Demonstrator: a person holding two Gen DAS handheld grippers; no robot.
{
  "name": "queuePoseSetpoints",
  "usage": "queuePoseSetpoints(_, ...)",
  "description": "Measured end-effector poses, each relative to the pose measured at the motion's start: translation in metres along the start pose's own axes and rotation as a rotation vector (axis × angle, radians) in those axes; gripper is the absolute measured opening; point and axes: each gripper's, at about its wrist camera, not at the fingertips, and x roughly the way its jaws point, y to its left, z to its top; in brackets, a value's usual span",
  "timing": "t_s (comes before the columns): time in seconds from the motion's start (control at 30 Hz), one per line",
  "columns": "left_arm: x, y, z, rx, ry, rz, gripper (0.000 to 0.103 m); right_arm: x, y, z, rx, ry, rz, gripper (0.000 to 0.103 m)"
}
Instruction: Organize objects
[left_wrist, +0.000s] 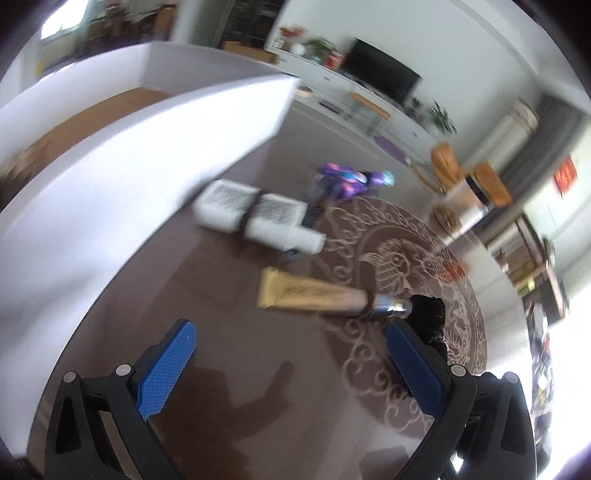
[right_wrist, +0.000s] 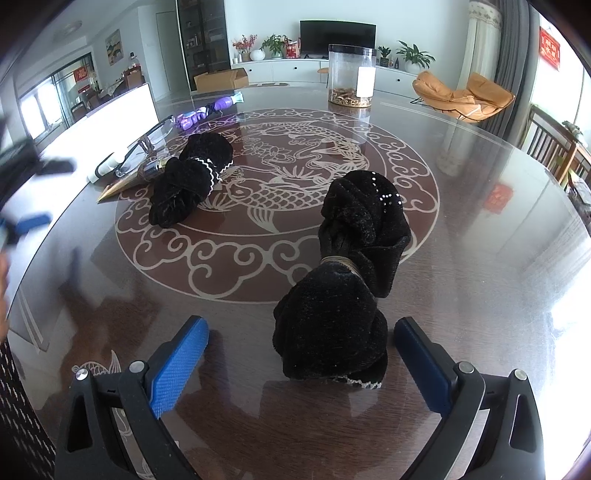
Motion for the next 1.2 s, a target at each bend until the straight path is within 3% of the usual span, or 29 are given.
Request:
queuePoseSetpoints(0.1,0.02,-0.043,0.007,0.278,0.027,-0.012,0.103,0.0,0.0,0.0,0.003,-0.002,0.004,0.101)
queuePoseSetpoints(0.13,0.027,-0.057,0.004,0.417,0.031,-0.008,0.103,0.0,0.0,0.0,0.004,-0.003,0.006,0.101)
queuePoseSetpoints(0.2,0.041,-0.073,-0.004,0.63,0.034,0.043,0.103,0.0,0.0,0.0,0.006,-0.004,0.01,0.101)
queuePoseSetpoints(0.33,0.069,-0.074,-0.012,0.765,0.111,0.04,0.103,0.0,0.0,0.0,0.009,-0.006,0.014,0.101)
queuePoseSetpoints(0.43,0.074,-0.072,-0.01,0.751,0.108,0.009,0.1,0.0,0.0,0.0,0.01,-0.007,0.015,0.101)
queuePoseSetpoints(0.47,0.072,-0.073,-0.01,0.745,0.093,0.019,0.093,0.0,0.0,0.0,0.01,-0.007,0.015,0.101)
queuePoseSetpoints(0.53,0.065,-0.072,-0.009,0.692,0.111,-0.009,0.039,0.0,0.0,0.0,0.01,-0.007,0.015,0.101)
queuePoseSetpoints(0.63,0.053,-0.069,-0.023,0.635,0.094,0.073,0.018,0.0,0.0,0.0,0.009,-0.007,0.014,0.101)
queuePoseSetpoints(0.87,-0.003,-0.035,-0.091,0.447,0.048,0.169,0.018,0.002,0.002,0.0,0.003,-0.002,0.005,0.101)
queuePoseSetpoints(1.0,-0.012,-0.022,-0.11,0.455,0.031,0.147,0.023,0.003,0.005,0.0,-0.01,0.006,-0.014,0.101)
queuePoseSetpoints(1.07,-0.012,-0.023,-0.109,0.468,0.043,0.127,0.051,0.004,0.005,0.0,-0.011,0.007,-0.02,0.101)
queuePoseSetpoints(1.1,-0.01,-0.021,-0.107,0.462,0.063,0.115,0.082,0.004,0.005,0.001,-0.011,0.007,-0.02,0.101)
queuePoseSetpoints(1.13,-0.005,-0.02,-0.106,0.454,0.079,0.101,0.096,0.004,0.005,0.001,-0.011,0.007,-0.02,0.101)
queuePoseSetpoints(1.2,-0.002,-0.023,-0.109,0.476,0.066,0.117,0.098,0.004,0.005,0.001,-0.011,0.008,-0.02,0.101)
